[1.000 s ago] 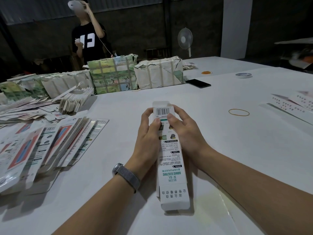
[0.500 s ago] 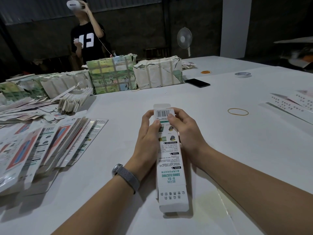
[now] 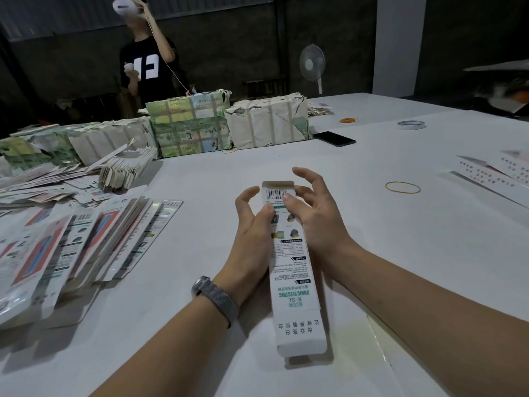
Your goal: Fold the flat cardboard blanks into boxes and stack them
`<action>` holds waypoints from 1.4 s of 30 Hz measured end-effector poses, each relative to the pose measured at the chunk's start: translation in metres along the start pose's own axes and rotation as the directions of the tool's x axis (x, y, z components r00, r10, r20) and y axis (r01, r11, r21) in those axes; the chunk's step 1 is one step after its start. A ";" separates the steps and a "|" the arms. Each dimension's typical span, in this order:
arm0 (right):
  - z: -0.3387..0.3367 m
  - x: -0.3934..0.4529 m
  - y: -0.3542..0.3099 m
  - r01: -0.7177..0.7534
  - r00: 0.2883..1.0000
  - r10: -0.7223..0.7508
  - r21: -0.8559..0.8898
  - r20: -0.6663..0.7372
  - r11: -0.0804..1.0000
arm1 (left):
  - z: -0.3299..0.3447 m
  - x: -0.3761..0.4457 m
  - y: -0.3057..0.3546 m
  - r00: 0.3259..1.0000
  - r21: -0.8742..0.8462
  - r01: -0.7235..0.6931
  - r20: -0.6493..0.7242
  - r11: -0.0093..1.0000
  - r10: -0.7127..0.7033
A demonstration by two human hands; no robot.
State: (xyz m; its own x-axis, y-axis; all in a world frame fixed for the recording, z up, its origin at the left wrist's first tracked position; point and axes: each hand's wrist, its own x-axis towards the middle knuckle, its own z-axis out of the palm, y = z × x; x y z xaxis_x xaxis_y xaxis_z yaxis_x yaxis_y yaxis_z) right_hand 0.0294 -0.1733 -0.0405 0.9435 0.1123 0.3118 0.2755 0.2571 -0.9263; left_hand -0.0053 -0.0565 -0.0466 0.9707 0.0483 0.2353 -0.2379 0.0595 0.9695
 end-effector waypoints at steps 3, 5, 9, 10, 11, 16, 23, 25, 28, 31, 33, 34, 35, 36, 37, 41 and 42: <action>0.000 0.002 0.001 -0.014 1.000 0.014 0.000 0.000 1.000 | -0.001 0.001 0.000 1.000 -0.013 -0.008 0.003 1.000 0.008; -0.001 0.002 0.000 -0.025 1.000 0.025 0.009 0.002 1.000 | -0.001 0.001 -0.001 1.000 -0.004 -0.026 0.009 1.000 0.026; -0.001 0.002 0.000 -0.045 0.999 0.044 0.026 0.019 0.999 | -0.001 0.002 -0.002 0.999 -0.015 -0.025 0.021 1.000 0.025; -0.001 0.002 0.000 -0.054 0.998 0.054 0.032 0.024 0.998 | -0.001 0.002 -0.003 0.999 -0.019 -0.025 0.022 1.000 0.025; -0.001 0.002 -0.001 -0.063 0.998 0.062 0.037 0.026 0.997 | -0.001 0.003 -0.004 0.999 -0.020 -0.025 0.023 0.999 0.025; -0.001 0.001 -0.001 -0.064 0.997 0.062 0.049 0.044 0.997 | -0.003 0.006 -0.007 1.000 -0.068 0.010 0.028 0.998 -0.008; -0.005 0.005 0.001 -0.102 0.994 0.104 0.059 -0.038 0.993 | -0.001 0.006 -0.008 0.998 0.001 0.020 0.067 1.000 -0.020; -0.007 0.007 0.002 -0.104 0.992 0.106 0.030 -0.064 0.994 | -0.001 0.006 -0.009 0.996 0.010 0.012 0.088 1.000 -0.013; -0.008 0.008 0.003 -0.109 0.990 0.107 -0.015 -0.093 0.994 | -0.001 0.005 -0.009 0.994 0.030 0.013 0.105 0.999 -0.016; -0.008 0.008 0.004 -0.139 0.987 0.136 -0.028 -0.084 0.990 | -0.001 0.005 -0.007 0.994 0.063 0.022 0.108 0.998 -0.029; -0.008 0.007 0.004 -0.166 0.984 0.164 -0.018 -0.069 0.986 | -0.001 0.005 -0.006 0.994 0.085 0.016 0.110 0.996 -0.025; -0.008 0.007 0.003 -0.175 0.983 0.174 -0.017 -0.065 0.984 | -0.002 0.005 -0.006 0.994 0.094 0.014 0.110 0.996 -0.025; -0.008 0.007 0.003 -0.182 0.981 0.180 -0.018 -0.065 0.983 | -0.002 0.005 -0.006 0.993 0.100 0.015 0.113 0.995 -0.026; -0.008 0.007 0.003 -0.186 0.981 0.184 -0.020 -0.068 0.982 | -0.002 0.004 -0.006 0.993 0.105 0.016 0.118 0.994 -0.028; -0.009 0.007 0.003 -0.185 0.981 0.183 -0.026 -0.072 0.982 | -0.002 0.004 -0.005 0.992 0.106 0.018 0.125 0.994 -0.032; -0.010 0.009 0.000 -0.159 0.985 0.150 -0.107 -0.080 0.982 | -0.001 0.002 -0.004 0.990 0.099 0.025 0.139 0.995 -0.039; -0.010 0.010 -0.001 -0.154 0.986 0.145 -0.121 -0.082 0.981 | -0.001 0.002 -0.003 0.989 0.099 0.026 0.139 0.995 -0.040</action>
State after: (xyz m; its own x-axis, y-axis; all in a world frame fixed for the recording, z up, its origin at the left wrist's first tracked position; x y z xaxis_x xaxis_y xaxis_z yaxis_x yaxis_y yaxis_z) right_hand 0.0402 -0.1822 -0.0392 0.9853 0.0697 0.1557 0.1468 0.1187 -0.9820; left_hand -0.0025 -0.0553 -0.0496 0.9745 -0.0934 0.2038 -0.2081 -0.0380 0.9774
